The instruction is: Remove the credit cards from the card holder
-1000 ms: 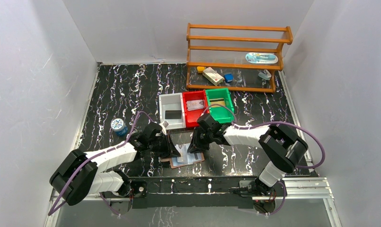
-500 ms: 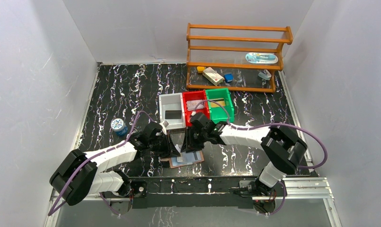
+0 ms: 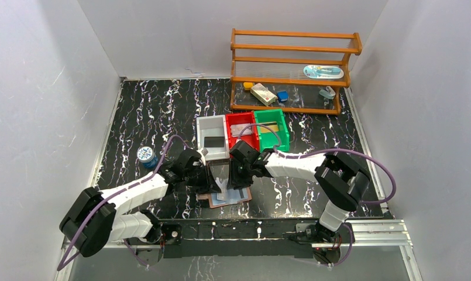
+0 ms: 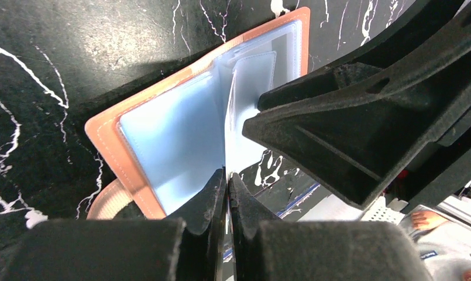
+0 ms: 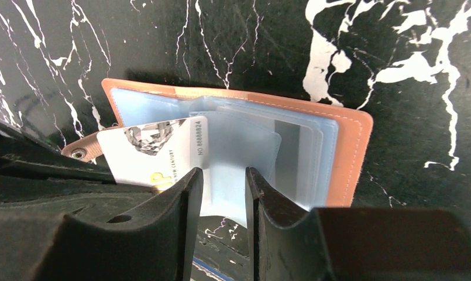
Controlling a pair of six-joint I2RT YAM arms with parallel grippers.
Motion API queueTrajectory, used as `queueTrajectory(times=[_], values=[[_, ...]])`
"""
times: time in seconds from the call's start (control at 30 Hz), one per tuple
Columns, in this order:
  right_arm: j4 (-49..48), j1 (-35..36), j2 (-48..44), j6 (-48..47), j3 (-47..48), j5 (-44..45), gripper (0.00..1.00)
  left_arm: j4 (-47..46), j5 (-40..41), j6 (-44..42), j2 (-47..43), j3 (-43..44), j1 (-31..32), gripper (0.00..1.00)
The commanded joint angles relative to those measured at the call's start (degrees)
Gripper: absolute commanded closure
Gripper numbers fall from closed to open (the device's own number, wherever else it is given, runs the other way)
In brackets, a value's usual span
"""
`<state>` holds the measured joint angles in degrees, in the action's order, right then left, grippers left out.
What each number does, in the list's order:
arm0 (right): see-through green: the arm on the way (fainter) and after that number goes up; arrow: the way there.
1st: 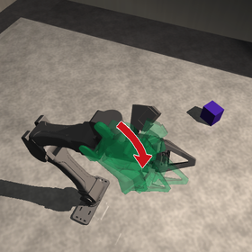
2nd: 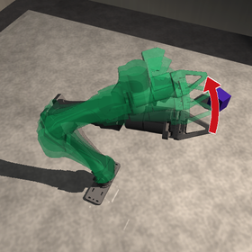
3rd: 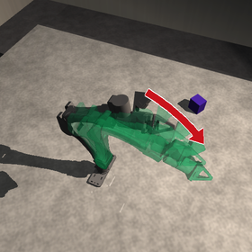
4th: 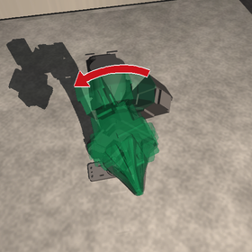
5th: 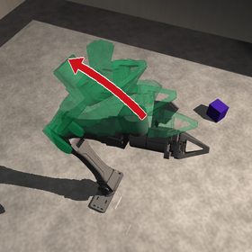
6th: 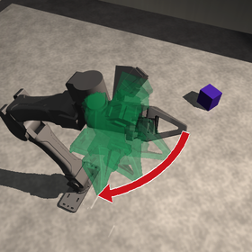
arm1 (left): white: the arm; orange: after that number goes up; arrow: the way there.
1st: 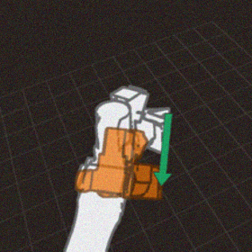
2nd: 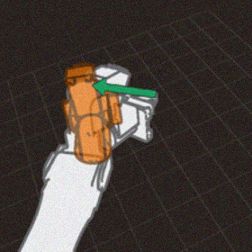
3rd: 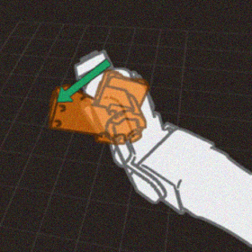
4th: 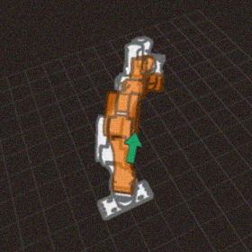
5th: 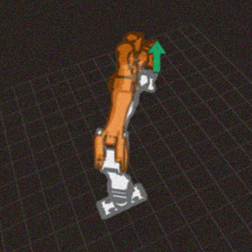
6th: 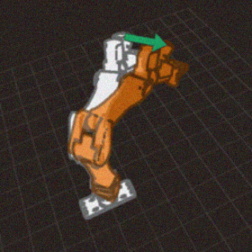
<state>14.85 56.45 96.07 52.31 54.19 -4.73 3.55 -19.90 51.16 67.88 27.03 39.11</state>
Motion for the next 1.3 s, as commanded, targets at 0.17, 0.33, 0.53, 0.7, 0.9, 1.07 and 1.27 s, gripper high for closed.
queueTrajectory(times=[0.17,0.33,0.53,0.7,0.9,1.07,1.27], values=[[4.64,-0.02,-2.77,-3.03,2.64,5.98,0.58,8.55,4.72,-3.12,-4.28,3.96,-0.27,0.98],[4.62,-0.02,-6.04,-3.00,3.04,8.58,0.56,11.23,6.61,-3.93,-5.76,5.23,-0.26,0.98],[1.53,-0.73,-11.79,0.06,-1.25,11.19,0.46,14.02,9.32,-4.90,-8.58,6.57,-0.34,0.99],[-4.03,-2.69,-15.30,2.13,-5.55,8.23,0.37,12.88,7.74,-4.68,-10.10,6.61,-0.65,1.00],[-12.20,-3.93,-17.41,4.26,-9.84,4.83,0.35,7.32,-0.04,-3.05,-12.24,4.37,-4.30,1.00],[-16.06,-4.06,-21.25,4.75,-12.96,5.63,0.32,5.98,-3.73,-2.55,-14.24,3.89,-7.48,1.00],[-17.05,-4.06,-24.49,5.71,-14.77,9.90,0.25,5.46,-6.81,-1.68,-15.30,4.34,-8.69,1.00]])
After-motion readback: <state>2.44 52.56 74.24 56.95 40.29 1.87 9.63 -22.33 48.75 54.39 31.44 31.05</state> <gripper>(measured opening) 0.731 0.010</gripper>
